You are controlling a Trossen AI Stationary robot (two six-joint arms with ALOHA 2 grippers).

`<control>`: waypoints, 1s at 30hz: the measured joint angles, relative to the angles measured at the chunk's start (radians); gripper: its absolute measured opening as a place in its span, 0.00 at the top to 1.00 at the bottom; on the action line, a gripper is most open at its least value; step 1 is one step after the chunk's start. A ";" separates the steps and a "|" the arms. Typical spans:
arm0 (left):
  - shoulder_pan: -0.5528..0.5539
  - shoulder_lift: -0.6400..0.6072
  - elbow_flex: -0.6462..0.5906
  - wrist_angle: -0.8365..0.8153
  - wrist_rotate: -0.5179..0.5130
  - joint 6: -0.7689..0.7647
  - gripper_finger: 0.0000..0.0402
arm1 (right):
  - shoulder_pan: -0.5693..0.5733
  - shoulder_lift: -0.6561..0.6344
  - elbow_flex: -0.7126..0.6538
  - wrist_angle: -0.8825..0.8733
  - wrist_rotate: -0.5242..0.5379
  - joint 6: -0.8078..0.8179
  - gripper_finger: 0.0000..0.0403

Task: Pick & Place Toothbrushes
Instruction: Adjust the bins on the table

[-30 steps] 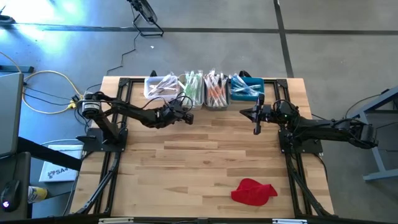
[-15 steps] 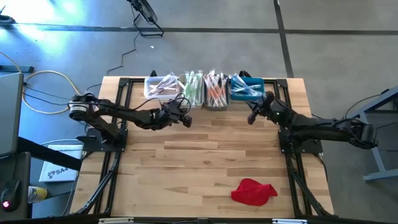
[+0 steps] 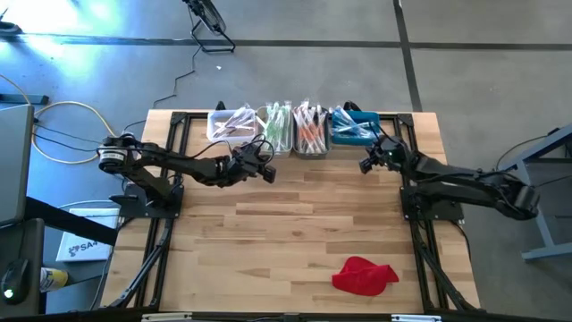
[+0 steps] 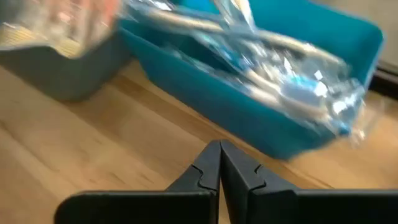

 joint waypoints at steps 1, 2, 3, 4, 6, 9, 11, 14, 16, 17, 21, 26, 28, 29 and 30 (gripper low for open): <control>0.000 0.000 0.000 0.004 0.000 0.000 1.00 | -0.011 0.015 0.000 0.000 -0.001 0.003 1.00; 0.000 0.000 0.000 0.005 0.000 0.000 1.00 | -0.021 0.030 0.000 0.001 -0.005 0.004 1.00; 0.000 0.000 0.000 0.007 0.000 0.000 1.00 | -0.031 0.047 0.000 0.005 -0.013 0.004 1.00; 0.000 0.000 0.000 0.012 0.000 0.000 1.00 | -0.040 0.065 0.000 0.016 -0.026 0.004 0.99; 0.000 0.000 0.000 0.019 0.000 0.000 1.00 | -0.059 0.107 0.000 0.045 -0.042 0.003 1.00; 0.000 0.000 0.000 0.019 0.000 0.000 1.00 | -0.084 0.177 0.000 0.111 -0.044 0.002 1.00; 0.000 0.000 0.000 0.018 0.000 0.000 1.00 | -0.101 0.222 0.000 0.156 -0.043 -0.004 1.00; 0.000 0.000 0.000 0.018 0.000 0.000 1.00 | -0.124 0.281 0.000 0.223 -0.041 -0.006 1.00; 0.000 0.000 0.000 0.017 0.000 0.000 1.00 | -0.137 0.317 0.000 0.261 -0.037 -0.006 1.00; 0.000 0.000 0.000 0.015 0.000 0.000 1.00 | -0.141 0.333 0.000 0.280 -0.028 -0.007 1.00; 0.000 0.000 0.000 0.015 0.000 0.001 1.00 | -0.122 0.369 0.000 0.328 0.011 -0.005 1.00; 0.000 0.000 0.000 0.014 0.000 0.003 1.00 | -0.111 0.378 -0.002 0.357 0.053 0.025 0.99; 0.000 0.000 0.000 0.015 0.000 0.004 1.00 | -0.111 0.378 -0.002 0.362 0.057 0.031 0.99; 0.000 0.000 0.000 0.015 -0.001 0.004 1.00 | -0.111 0.378 -0.002 0.366 0.068 0.040 0.99; 0.000 0.000 0.000 0.014 -0.001 0.004 1.00 | -0.111 0.378 -0.002 0.370 0.080 0.051 0.99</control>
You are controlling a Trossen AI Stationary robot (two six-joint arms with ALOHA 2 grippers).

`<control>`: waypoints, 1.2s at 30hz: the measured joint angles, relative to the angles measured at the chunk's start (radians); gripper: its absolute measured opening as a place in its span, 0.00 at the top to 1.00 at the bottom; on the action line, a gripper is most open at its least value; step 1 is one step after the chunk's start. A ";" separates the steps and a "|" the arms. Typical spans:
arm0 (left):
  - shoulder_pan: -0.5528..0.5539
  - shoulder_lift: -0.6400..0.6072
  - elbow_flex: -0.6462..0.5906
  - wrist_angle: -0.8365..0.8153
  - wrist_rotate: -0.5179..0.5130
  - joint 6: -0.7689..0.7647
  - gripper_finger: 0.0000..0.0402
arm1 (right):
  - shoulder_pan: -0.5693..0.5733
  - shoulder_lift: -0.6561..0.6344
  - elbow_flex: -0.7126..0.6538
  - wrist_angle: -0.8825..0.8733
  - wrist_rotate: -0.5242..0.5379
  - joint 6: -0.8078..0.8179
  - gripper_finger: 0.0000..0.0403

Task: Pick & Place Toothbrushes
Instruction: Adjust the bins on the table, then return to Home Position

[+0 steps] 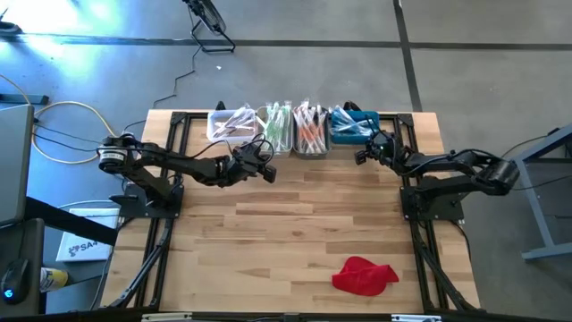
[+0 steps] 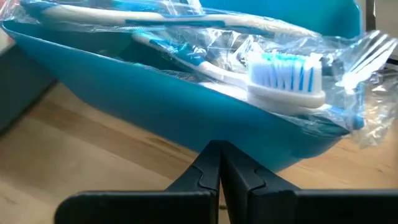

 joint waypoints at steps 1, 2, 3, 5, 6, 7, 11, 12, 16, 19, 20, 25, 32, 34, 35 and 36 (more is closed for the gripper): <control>0.000 0.000 0.000 0.000 0.000 0.000 1.00 | 0.000 0.000 0.000 0.001 0.005 0.003 0.99; 0.000 0.000 0.000 0.000 -0.001 0.000 1.00 | 0.000 0.000 0.000 0.001 0.007 0.002 0.99; 0.000 0.000 0.000 0.000 -0.001 0.000 1.00 | 0.000 0.000 0.000 0.000 0.008 0.002 0.99; 0.000 0.000 0.000 0.000 -0.002 0.000 1.00 | 0.000 0.000 0.000 0.003 -0.006 0.002 0.99; 0.000 0.000 0.000 0.000 -0.003 0.000 1.00 | 0.000 0.000 0.000 0.005 -0.015 0.002 0.99; 0.000 0.000 0.000 0.000 -0.003 0.000 1.00 | -0.001 0.000 0.000 0.006 -0.025 0.002 0.99; 0.000 0.000 0.000 -0.001 -0.003 0.000 1.00 | -0.003 -0.014 0.001 -0.018 -0.080 0.005 0.99; 0.000 0.000 0.000 -0.001 -0.003 0.000 1.00 | -0.004 -0.024 0.002 -0.028 -0.090 0.008 0.99; 0.000 0.000 0.000 -0.003 -0.003 0.000 1.00 | -0.003 -0.070 0.015 -0.124 -0.103 0.025 1.00; 0.000 0.000 0.000 -0.003 -0.003 0.000 1.00 | -0.003 -0.106 0.039 -0.241 -0.097 0.050 1.00; 0.000 0.000 0.000 -0.003 -0.003 0.000 1.00 | -0.003 -0.117 0.047 -0.282 -0.102 0.061 1.00; 0.000 0.001 0.000 -0.002 -0.003 0.000 1.00 | 0.001 -0.171 0.073 -0.382 -0.300 0.084 1.00; 0.000 0.001 0.000 0.007 0.042 0.023 1.00 | 0.085 -0.225 0.073 -0.295 -0.539 0.044 1.00; 0.000 0.001 0.000 0.007 0.062 0.029 1.00 | 0.118 -0.232 0.073 -0.233 -0.563 0.026 1.00; 0.000 0.001 0.000 0.007 0.068 0.032 1.00 | 0.135 -0.231 0.073 -0.202 -0.577 0.022 1.00; 0.000 0.001 0.000 0.008 0.080 0.035 1.00 | 0.152 -0.231 0.073 -0.176 -0.592 0.019 1.00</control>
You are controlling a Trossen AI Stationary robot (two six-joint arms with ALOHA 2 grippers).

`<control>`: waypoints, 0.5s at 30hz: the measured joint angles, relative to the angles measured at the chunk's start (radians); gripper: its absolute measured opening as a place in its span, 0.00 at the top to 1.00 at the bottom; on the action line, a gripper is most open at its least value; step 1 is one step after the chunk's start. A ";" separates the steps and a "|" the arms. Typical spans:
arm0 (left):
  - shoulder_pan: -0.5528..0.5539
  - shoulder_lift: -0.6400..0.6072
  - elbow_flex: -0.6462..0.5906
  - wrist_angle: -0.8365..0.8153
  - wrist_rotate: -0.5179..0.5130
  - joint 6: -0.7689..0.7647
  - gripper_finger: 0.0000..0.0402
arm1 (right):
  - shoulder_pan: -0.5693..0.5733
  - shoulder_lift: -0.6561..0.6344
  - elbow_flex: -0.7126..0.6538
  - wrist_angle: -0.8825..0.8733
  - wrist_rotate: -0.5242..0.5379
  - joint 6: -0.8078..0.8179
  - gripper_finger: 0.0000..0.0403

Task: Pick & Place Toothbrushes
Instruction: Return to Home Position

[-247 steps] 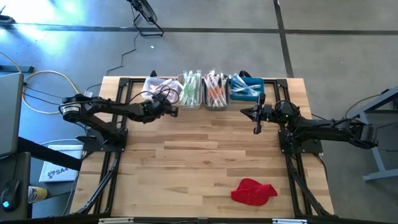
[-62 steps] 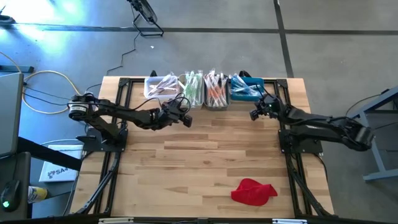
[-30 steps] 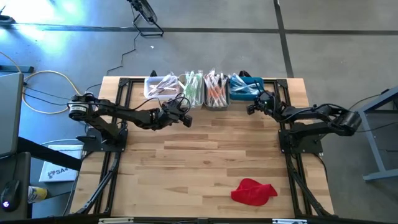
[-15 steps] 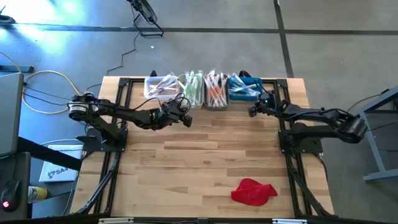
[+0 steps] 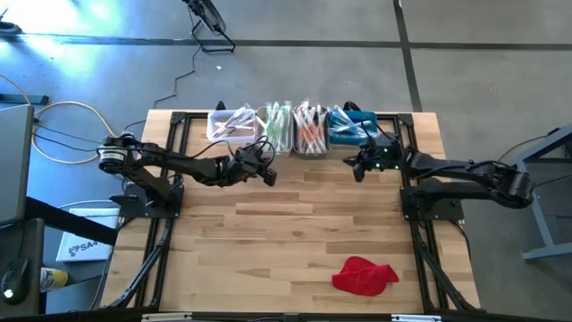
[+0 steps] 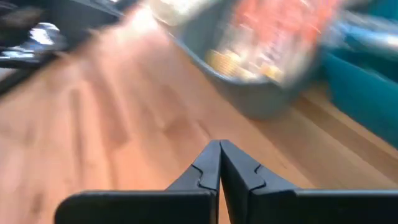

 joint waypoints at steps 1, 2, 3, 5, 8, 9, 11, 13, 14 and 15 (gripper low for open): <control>0.000 0.000 0.000 0.000 0.006 0.005 1.00 | 0.017 0.000 0.000 0.030 -0.011 -0.004 1.00; 0.000 0.000 0.000 0.001 0.008 0.011 1.00 | 0.035 0.000 0.000 0.064 -0.017 -0.015 1.00; 0.000 0.000 0.000 0.002 0.008 0.013 1.00 | 0.052 0.000 0.000 0.097 -0.022 -0.022 1.00; 0.000 0.000 0.000 0.008 0.009 0.013 1.00 | 0.087 0.000 0.000 0.151 -0.028 -0.037 1.00; 0.000 0.000 0.000 0.008 0.004 0.013 1.00 | 0.136 0.000 0.000 0.216 -0.021 -0.070 1.00; 0.000 0.000 0.000 0.007 0.003 0.013 1.00 | 0.150 0.000 0.000 0.235 -0.005 -0.076 1.00; 0.000 0.000 0.000 -0.002 0.001 0.014 1.00 | 0.175 0.000 0.000 0.268 0.055 -0.076 1.00; 0.000 0.000 0.000 -0.014 0.000 0.028 1.00 | 0.193 0.000 0.000 0.282 0.125 -0.075 1.00; 0.000 0.000 0.000 -0.019 0.000 0.042 1.00 | 0.200 0.000 0.000 0.283 0.159 -0.076 1.00; 0.000 0.000 0.000 -0.024 0.001 0.047 1.00 | 0.205 0.000 0.000 0.283 0.188 -0.078 1.00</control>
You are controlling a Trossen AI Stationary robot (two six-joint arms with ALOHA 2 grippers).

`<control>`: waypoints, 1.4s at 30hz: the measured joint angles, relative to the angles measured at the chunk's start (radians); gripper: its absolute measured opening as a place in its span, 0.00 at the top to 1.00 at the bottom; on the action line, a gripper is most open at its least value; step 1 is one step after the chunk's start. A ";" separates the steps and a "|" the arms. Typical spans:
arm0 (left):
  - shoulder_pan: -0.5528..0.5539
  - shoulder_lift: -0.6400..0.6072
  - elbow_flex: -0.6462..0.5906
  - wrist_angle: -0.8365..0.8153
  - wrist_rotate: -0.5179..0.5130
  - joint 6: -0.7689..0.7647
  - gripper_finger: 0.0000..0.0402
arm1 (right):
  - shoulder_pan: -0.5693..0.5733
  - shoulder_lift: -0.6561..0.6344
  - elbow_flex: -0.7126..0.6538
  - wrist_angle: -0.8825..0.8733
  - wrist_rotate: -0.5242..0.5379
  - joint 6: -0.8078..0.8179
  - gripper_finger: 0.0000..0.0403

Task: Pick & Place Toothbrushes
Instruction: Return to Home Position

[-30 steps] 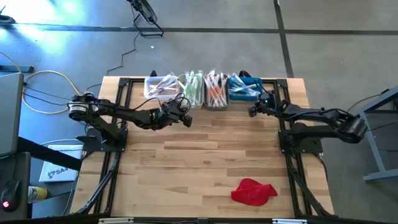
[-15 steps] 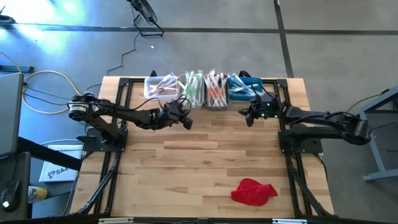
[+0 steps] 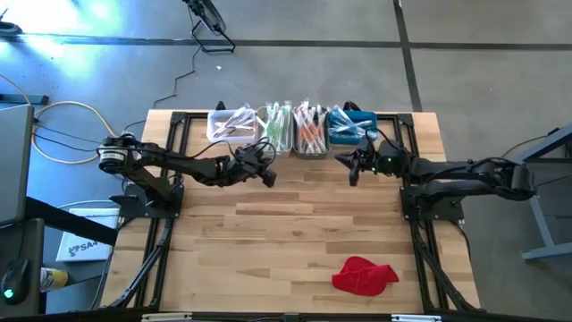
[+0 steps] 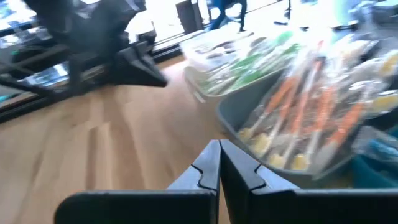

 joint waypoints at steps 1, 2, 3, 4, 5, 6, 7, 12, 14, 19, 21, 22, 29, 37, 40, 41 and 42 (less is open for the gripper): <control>0.000 0.000 0.000 -0.004 0.001 0.002 1.00 | 0.003 0.000 0.000 0.000 0.026 0.000 1.00; 0.000 0.000 0.000 -0.002 0.001 0.018 1.00 | 0.005 0.000 0.000 -0.001 0.044 0.000 1.00; -0.001 0.000 0.000 0.015 0.002 0.048 1.00 | 0.004 0.000 0.000 -0.002 0.060 0.000 1.00; -0.005 0.000 0.000 0.034 0.007 0.088 1.00 | 0.004 0.000 0.000 -0.002 0.072 0.000 1.00; -0.014 0.000 0.002 0.046 0.015 0.133 1.00 | 0.004 0.000 0.000 -0.002 0.079 0.000 1.00; -0.026 0.000 0.002 0.055 0.026 0.187 1.00 | 0.003 0.000 0.000 -0.002 0.082 0.000 1.00; -0.042 0.000 0.002 0.063 0.033 0.248 1.00 | 0.003 0.000 0.000 -0.002 0.082 0.000 1.00; -0.137 0.000 0.002 0.100 0.036 0.441 1.00 | 0.003 0.000 0.000 0.000 0.038 0.034 1.00; -0.175 0.000 0.001 0.098 0.035 0.467 1.00 | 0.004 0.000 0.000 0.000 0.002 0.034 1.00; -0.244 0.000 0.001 0.153 0.037 0.497 1.00 | 0.036 0.000 0.000 0.045 -0.031 0.034 1.00; -0.259 0.000 0.001 0.193 0.036 0.497 1.00 | 0.058 0.000 0.000 0.082 -0.032 0.033 1.00; -0.265 0.000 0.001 0.206 0.036 0.497 1.00 | 0.072 0.000 0.000 0.098 -0.034 0.028 1.00; -0.269 0.000 0.001 0.259 0.036 0.498 1.00 | 0.205 0.001 -0.001 0.150 -0.035 -0.082 1.00; -0.269 0.000 0.001 0.257 0.036 0.490 1.00 | 0.334 0.008 -0.001 0.203 -0.039 -0.175 1.00; -0.269 0.000 0.001 0.256 0.036 0.490 1.00 | 0.373 0.008 -0.001 0.201 -0.039 -0.184 1.00; -0.269 0.000 0.001 0.256 0.036 0.490 1.00 | 0.382 0.008 -0.001 0.200 -0.040 -0.184 1.00; -0.269 0.000 0.001 0.256 0.036 0.490 1.00 | 0.390 0.008 -0.001 0.200 -0.039 -0.186 1.00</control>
